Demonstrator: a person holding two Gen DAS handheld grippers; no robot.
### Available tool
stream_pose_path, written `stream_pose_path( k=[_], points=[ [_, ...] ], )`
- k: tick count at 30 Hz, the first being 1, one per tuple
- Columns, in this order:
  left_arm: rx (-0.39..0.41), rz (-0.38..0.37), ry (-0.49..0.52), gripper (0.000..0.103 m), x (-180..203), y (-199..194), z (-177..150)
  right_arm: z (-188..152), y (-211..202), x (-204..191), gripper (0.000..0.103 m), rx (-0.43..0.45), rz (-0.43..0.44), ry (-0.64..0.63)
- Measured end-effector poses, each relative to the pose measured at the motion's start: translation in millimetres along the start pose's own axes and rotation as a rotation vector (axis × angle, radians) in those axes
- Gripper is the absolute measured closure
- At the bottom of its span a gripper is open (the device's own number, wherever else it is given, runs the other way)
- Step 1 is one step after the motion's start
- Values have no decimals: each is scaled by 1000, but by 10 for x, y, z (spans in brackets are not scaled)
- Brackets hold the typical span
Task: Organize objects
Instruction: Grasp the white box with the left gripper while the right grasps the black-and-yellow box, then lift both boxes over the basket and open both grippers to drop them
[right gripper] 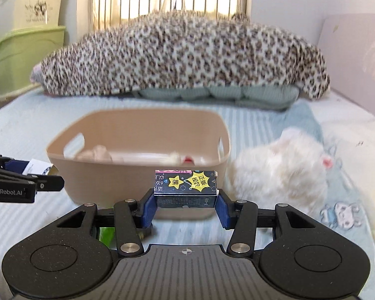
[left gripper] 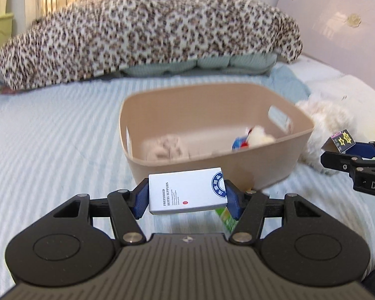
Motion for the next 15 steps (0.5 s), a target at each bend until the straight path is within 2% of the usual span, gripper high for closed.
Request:
stream_pose_path(
  k=[6,11,15],
  points=[
    [88,33,16,41,-35,-109,294,352,-128,-78,57,79,24,-9],
    [135,75,39,41,-65,-2,565,632,-34,-140,57,121,20,-38],
    [125,107,50,41,-77,243,738,809,165,-181,57,121,15,-47]
  ],
)
Point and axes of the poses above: each gripper's, at about its wrist camera, not at the fingertips, and y roughly the way its jaws point, x to its right, z to its top, the point moved 2 cm from there along y, roughly the way its jaws point, and after that the axes turned 13 degrees about y, right-handed, at the moved point
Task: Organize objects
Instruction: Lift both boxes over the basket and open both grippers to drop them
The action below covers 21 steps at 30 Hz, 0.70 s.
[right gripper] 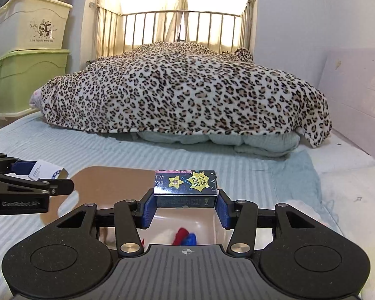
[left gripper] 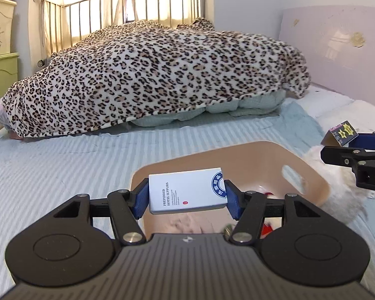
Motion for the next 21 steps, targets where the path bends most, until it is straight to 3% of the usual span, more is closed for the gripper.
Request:
stream_pose_path(
  k=[4,12,19,21],
  points=[
    [-44,28,14,41,44,319,35,5,253,-60,57,-43,-4,-18],
    [-249,9,-25,40,56,977,-185,-162,852,-92,57,-186,-25,45],
    [-370,14,-53,40,11,1160,-360,-411,1047,-85,56,-263,-68,14],
    [-363,19,-44,39,3,1109,-345,-435,1021,-65,47,-262,-73,23]
  ],
)
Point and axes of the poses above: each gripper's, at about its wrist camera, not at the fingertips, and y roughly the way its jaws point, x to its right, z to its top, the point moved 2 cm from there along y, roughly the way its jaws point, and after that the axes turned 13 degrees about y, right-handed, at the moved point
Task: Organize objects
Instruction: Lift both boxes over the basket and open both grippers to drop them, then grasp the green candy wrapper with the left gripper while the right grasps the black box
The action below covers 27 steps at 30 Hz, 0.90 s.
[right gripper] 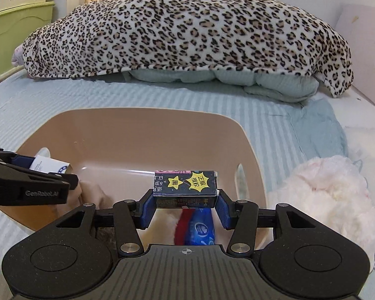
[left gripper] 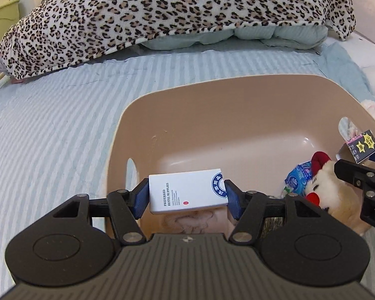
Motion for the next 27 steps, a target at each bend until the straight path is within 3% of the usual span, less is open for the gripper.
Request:
stream_pose_path(
  k=[1,3,10,15,19,27],
  points=[
    [12,8,1,38,-4,-45,-1,-10,-28,12,46,5,4,6],
    [39,15,-3,23,-7,-163,-1,-8,-92,37,40,16,18,21],
    [130,42,31,15,25,-599,-21,10,-503,130,23,72,63,69],
    [165,17,38,13,31,-856,-164,-42,-800,198,14,105,76,74],
    [164,10,39,10,45,-968,-356,-177,-962,239,14,120,71,56],
    [92,-27,8,10,98,-819,-703,-535,-847,258,14,29,51,19]
  ],
)
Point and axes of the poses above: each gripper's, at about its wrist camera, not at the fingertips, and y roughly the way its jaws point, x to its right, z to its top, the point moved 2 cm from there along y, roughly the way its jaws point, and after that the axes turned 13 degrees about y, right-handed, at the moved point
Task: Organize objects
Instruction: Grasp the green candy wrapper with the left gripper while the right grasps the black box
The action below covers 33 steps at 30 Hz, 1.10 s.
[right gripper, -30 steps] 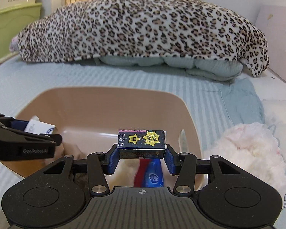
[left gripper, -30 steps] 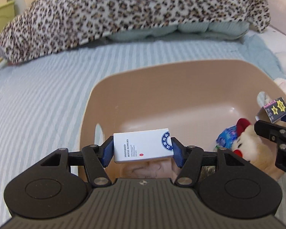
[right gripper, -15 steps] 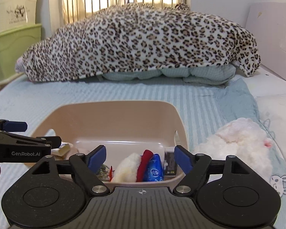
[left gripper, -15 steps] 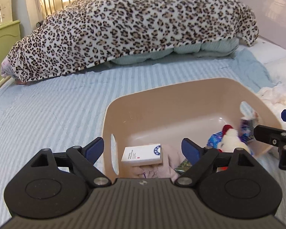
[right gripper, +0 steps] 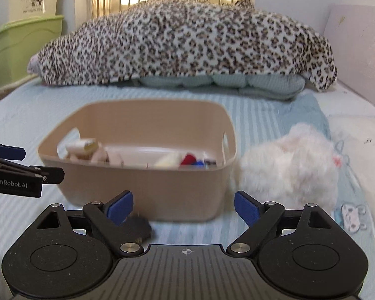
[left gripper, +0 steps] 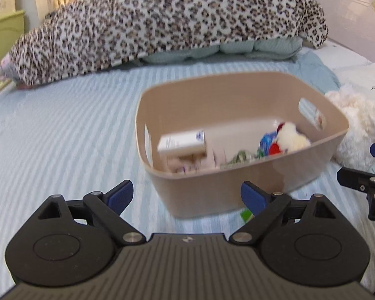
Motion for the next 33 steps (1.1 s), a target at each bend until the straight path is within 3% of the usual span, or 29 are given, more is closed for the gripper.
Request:
stream_pose_path(
  k=[8,18,26,33],
  points=[
    [-88,-15,-17,10,88,308,-283,-361,352,-49,14,-109,0,-17],
    [-105,0,-46,10,10,482,-348,-485,667,-228,14,-184,54,-14],
    [-93,-41,-96,10,-4,509,-286,-451,844,-215,19,-182,-21,8],
    [-103,-111,-81,10,252,559,-218,-514,759,38,20,-175,-70,46]
  ],
)
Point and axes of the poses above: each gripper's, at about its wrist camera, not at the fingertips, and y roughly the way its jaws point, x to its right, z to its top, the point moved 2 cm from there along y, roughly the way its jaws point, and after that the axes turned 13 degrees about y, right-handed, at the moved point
